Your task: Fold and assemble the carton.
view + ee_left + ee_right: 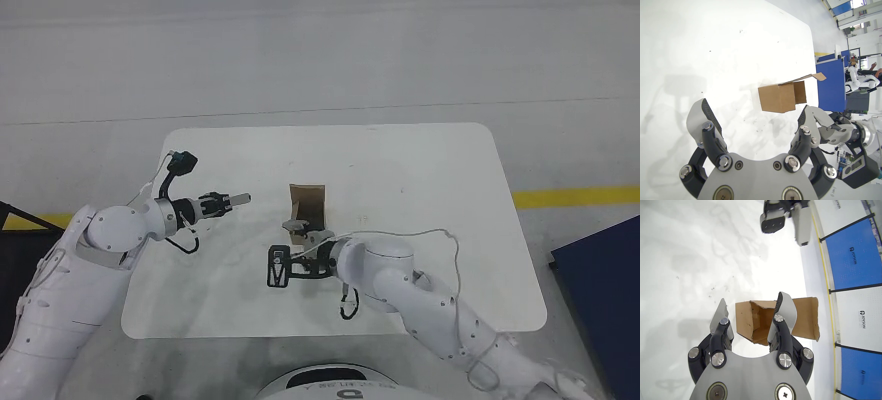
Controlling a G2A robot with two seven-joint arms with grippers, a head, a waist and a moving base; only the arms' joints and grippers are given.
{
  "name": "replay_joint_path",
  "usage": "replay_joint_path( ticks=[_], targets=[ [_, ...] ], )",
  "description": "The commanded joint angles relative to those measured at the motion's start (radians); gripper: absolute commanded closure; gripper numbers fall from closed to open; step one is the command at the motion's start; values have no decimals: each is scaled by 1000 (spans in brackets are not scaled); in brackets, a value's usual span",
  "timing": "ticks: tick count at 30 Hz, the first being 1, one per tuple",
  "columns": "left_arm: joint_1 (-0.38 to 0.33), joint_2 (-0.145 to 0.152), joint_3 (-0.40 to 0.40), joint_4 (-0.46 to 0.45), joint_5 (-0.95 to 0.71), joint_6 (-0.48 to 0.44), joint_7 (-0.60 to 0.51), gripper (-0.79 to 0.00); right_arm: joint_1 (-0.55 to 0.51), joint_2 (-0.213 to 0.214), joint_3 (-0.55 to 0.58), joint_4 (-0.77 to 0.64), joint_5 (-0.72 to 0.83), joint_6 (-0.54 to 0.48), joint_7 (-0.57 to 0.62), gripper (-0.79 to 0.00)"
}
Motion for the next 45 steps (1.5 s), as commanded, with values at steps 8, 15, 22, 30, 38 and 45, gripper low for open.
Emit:
replay_joint_path(
  ticks=[8, 15, 22, 30, 38, 45],
  targets=[
    [-1, 0, 0, 0, 0, 0, -1, -785, 171, -66, -134, 86, 150, -29, 385, -400],
    [-1, 0, 0, 0, 0, 0, -1, -785, 277, -78, -242, 162, 245, 67, 480, -379],
    [-1, 0, 0, 0, 0, 0, -1, -785, 355, -74, -311, 126, 352, 90, 503, -486],
    [-1, 0, 0, 0, 0, 0, -1, -785, 357, -55, -330, 101, 322, 162, 576, -428],
    [-18, -6, 67, -3, 96, 27, -59, -785, 407, -56, -387, 132, 375, 198, 612, -440],
    [-118, -33, 201, 44, 189, 72, -133, -785, 444, -83, -413, 195, 413, 242, 655, -385]
  ],
)
